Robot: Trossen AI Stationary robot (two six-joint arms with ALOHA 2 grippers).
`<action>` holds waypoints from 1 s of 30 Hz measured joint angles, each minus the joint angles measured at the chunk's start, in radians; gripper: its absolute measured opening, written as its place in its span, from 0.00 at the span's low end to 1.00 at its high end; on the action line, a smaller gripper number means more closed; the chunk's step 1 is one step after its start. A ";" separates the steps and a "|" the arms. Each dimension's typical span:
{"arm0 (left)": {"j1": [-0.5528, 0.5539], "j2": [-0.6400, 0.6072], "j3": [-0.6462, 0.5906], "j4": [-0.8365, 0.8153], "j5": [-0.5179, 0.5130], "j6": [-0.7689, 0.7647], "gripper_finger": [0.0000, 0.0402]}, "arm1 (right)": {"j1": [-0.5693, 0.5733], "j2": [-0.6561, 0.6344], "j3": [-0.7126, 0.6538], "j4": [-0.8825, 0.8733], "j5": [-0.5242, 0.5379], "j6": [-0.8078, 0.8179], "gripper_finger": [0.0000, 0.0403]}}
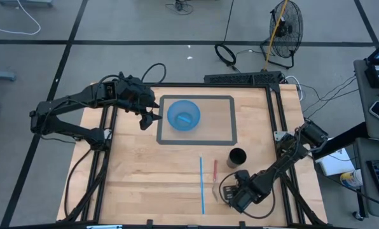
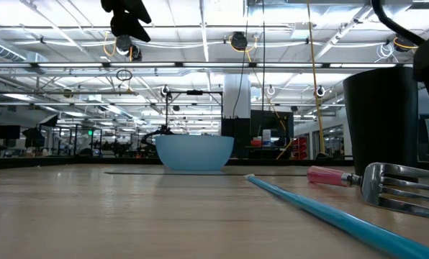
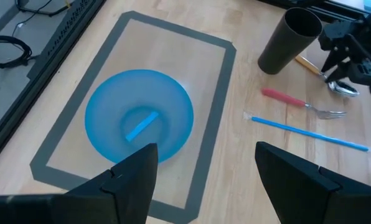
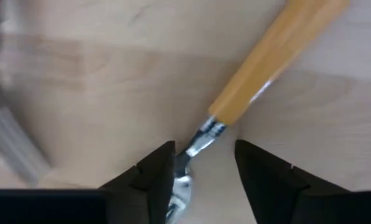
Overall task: Pick & Place Utensil
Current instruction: Put the yellow spoon into the bowl
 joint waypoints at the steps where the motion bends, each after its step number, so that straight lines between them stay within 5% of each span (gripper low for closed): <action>1: 0.000 0.000 0.000 0.000 0.000 0.003 0.68 | 0.000 0.000 -0.001 -0.017 -0.003 0.000 0.39; 19: 0.000 0.000 0.000 0.000 -0.001 0.007 0.68 | -0.003 -0.001 -0.073 0.029 -0.089 -0.009 0.12; 30: 0.000 0.000 0.000 0.001 -0.001 0.006 0.68 | 0.002 -0.001 -0.087 0.046 -0.101 -0.015 0.09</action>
